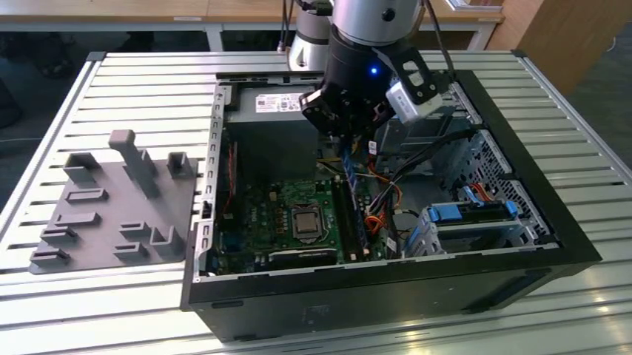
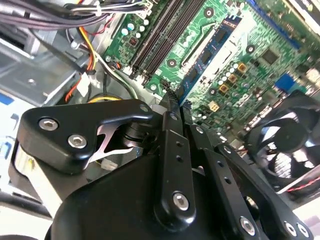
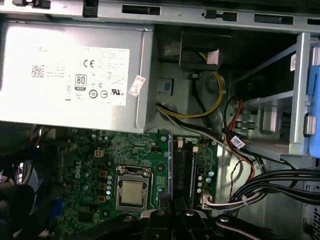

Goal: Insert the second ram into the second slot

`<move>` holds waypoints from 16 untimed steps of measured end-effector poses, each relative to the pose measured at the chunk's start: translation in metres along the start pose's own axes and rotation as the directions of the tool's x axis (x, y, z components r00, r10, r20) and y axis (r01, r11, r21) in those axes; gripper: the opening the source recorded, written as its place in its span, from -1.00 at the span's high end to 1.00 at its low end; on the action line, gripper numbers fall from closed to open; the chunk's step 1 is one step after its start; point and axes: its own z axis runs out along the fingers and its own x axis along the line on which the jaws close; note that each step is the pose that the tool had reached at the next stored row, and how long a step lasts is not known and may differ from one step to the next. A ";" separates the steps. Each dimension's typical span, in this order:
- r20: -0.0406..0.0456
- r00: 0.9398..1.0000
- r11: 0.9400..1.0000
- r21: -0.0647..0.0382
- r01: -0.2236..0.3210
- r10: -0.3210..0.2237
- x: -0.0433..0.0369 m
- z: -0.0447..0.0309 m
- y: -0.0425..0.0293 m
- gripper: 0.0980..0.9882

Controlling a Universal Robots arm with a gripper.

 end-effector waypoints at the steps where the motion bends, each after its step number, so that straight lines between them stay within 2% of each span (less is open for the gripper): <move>1: 0.000 1.000 1.000 0.000 -0.016 0.016 0.0000 0.0016 0.0000 0.90; 6: 0.000 0.999 0.999 -0.001 -0.032 0.032 -0.0004 0.0108 -0.0010 0.90; 9: 0.000 0.999 0.999 -0.001 -0.032 0.032 -0.0003 0.0150 -0.0057 0.90; 13: 0.000 0.999 0.999 -0.001 -0.033 0.033 0.0000 0.0160 -0.0133 0.90; 16: 0.000 0.999 0.999 -0.001 -0.034 0.034 -0.0001 0.0205 -0.0140 0.90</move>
